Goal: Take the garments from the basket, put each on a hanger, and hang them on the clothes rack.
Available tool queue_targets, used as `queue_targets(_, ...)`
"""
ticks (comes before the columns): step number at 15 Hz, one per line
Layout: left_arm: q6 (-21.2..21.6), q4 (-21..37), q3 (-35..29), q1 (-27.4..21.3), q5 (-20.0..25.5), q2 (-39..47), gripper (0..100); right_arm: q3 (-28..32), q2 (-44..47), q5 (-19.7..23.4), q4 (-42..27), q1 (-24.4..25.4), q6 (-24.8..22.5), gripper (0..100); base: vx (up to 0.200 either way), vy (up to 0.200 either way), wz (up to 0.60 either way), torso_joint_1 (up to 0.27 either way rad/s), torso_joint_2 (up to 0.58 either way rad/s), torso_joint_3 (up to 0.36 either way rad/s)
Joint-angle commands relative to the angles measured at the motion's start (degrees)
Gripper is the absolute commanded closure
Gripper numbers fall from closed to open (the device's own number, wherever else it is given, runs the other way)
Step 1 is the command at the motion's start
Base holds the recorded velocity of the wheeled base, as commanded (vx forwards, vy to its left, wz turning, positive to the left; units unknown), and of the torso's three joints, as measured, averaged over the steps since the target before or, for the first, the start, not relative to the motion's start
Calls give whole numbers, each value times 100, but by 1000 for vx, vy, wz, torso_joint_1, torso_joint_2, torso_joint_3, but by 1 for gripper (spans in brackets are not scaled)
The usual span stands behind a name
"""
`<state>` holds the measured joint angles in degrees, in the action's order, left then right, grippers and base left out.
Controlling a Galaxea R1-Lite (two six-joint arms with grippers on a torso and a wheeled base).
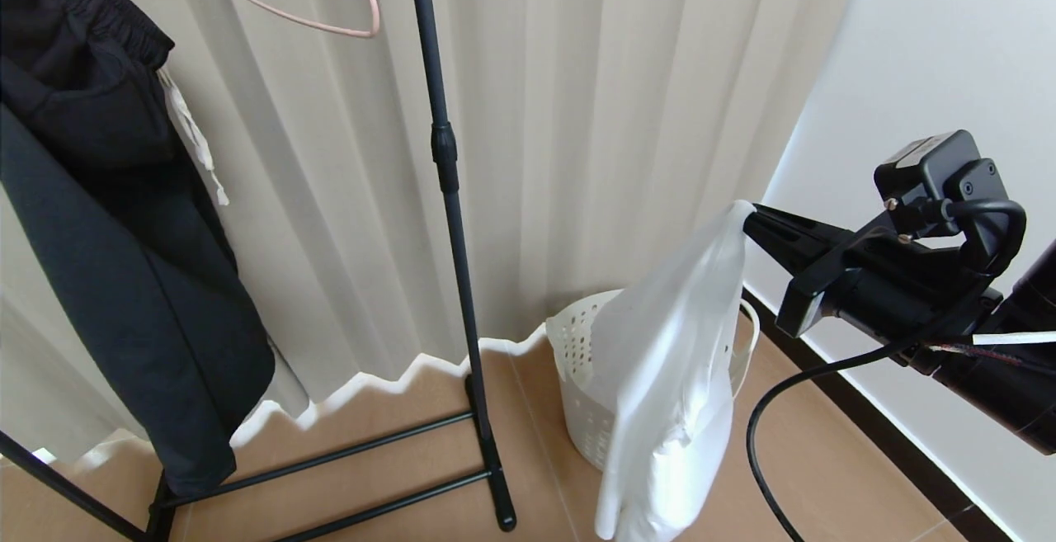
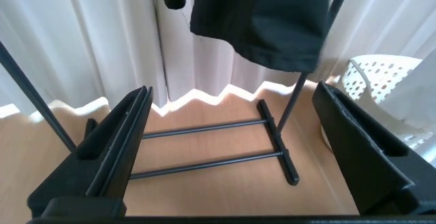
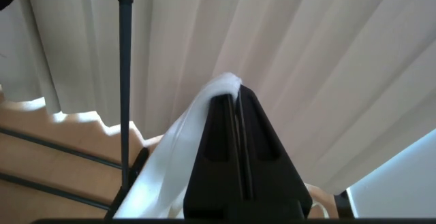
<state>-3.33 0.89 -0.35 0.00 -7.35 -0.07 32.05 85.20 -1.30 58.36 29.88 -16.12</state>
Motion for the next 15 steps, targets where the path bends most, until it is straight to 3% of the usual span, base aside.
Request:
queue_targets(1, -1, -1, 0, 0, -3, 7, 0, -23, 32, 25, 18, 0, 3, 100, 0, 0, 0, 7, 2, 203)
queue_targets(4, -1, -1, 0, -9, -3, 7, 0, 29, 120, -19, 44, -44, 3, 100, 0, 0, 0, -1, -95, -19)
queue_targets(15, -19, -1, 0, 0, -3, 7, 0, 12, 102, -19, 53, -52, 3, 100, 0, 0, 0, 45, -417, -373)
